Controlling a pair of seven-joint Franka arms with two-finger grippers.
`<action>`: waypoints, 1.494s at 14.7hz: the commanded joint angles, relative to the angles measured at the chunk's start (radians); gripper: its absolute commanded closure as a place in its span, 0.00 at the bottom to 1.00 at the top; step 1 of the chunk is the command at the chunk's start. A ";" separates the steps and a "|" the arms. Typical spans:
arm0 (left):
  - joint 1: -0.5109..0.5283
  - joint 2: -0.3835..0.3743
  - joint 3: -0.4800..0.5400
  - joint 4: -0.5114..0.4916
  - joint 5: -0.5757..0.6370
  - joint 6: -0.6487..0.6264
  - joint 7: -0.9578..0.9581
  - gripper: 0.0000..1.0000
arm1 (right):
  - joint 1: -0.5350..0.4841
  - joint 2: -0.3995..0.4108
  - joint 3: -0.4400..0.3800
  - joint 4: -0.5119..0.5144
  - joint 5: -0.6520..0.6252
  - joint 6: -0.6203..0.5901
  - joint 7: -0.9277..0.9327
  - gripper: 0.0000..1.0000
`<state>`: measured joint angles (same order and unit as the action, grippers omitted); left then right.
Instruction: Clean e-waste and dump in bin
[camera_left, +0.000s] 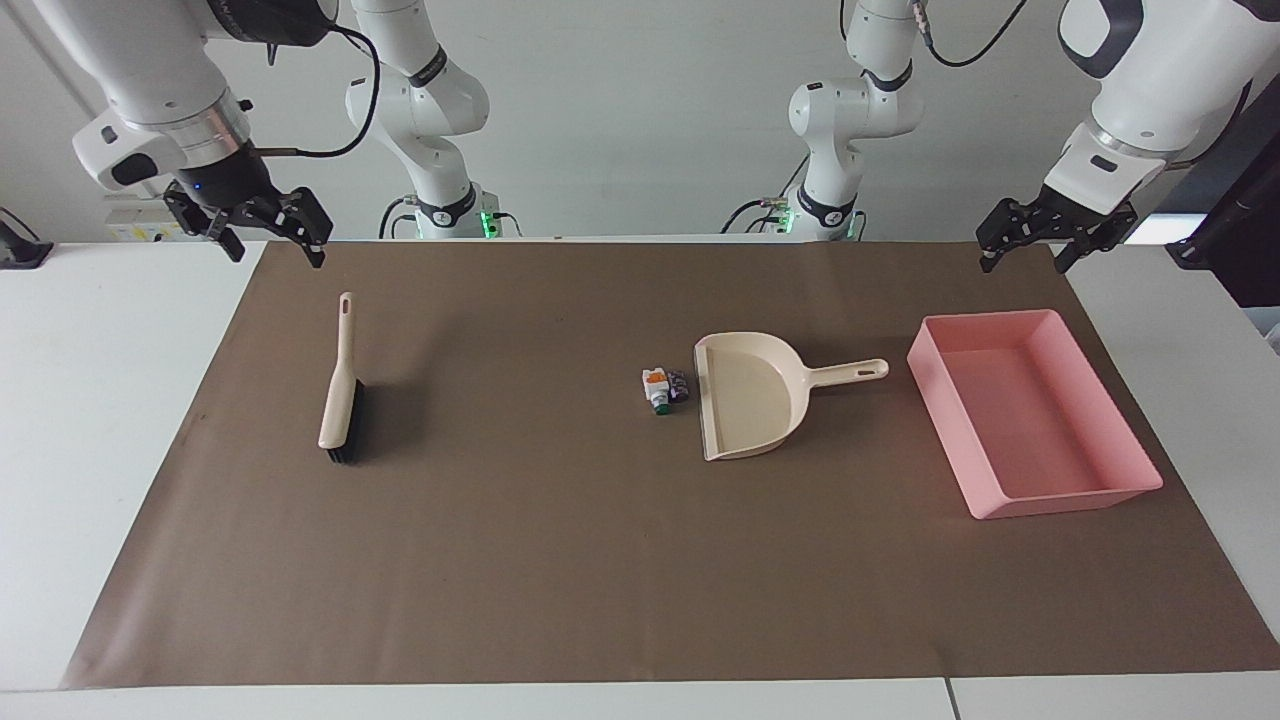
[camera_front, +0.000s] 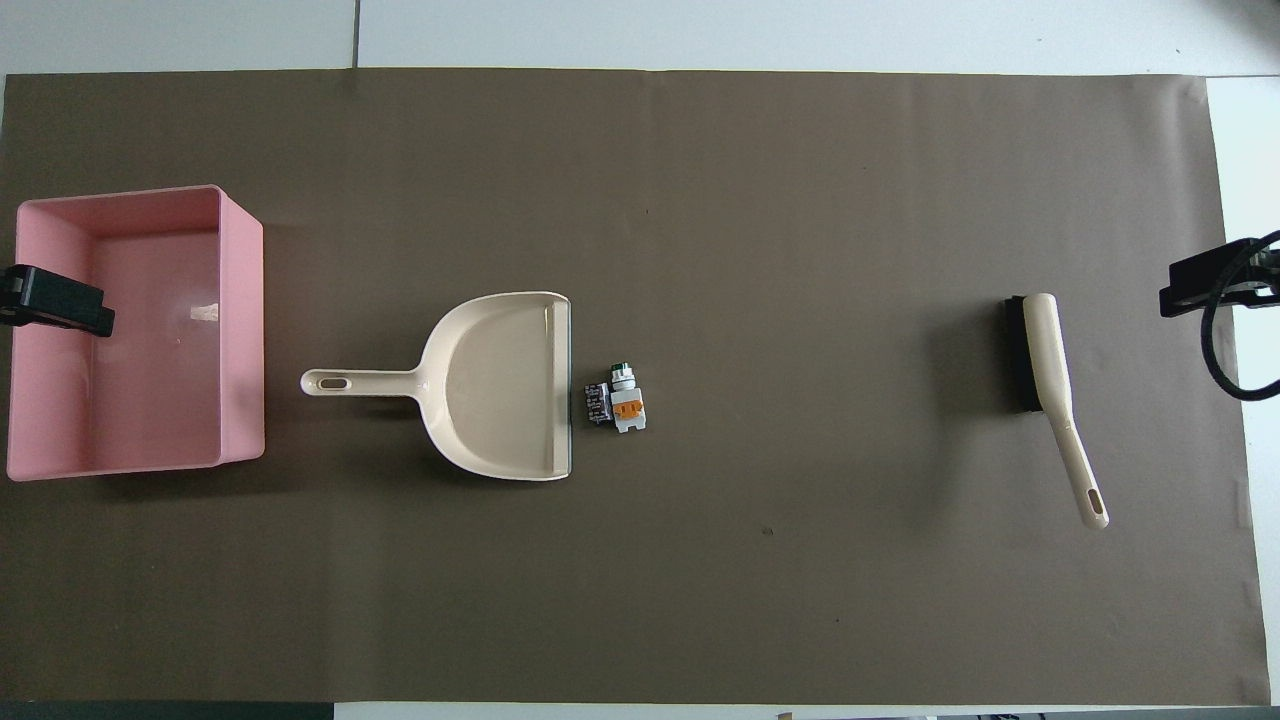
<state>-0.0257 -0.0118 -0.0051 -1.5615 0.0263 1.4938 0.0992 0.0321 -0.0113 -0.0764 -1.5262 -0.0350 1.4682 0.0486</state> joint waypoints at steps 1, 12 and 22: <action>0.007 -0.008 -0.007 -0.006 0.015 -0.009 -0.007 0.01 | -0.009 -0.003 0.003 0.000 0.000 0.001 -0.019 0.01; 0.010 -0.008 -0.006 -0.006 0.020 -0.020 -0.007 0.01 | -0.009 -0.003 0.003 -0.002 0.000 0.001 -0.018 0.01; 0.001 -0.008 -0.007 -0.006 0.020 -0.020 0.045 0.01 | -0.011 -0.021 0.003 -0.057 0.000 0.035 -0.024 0.01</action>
<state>-0.0210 -0.0118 -0.0088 -1.5629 0.0278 1.4781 0.1088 0.0320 -0.0116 -0.0764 -1.5441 -0.0350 1.4738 0.0486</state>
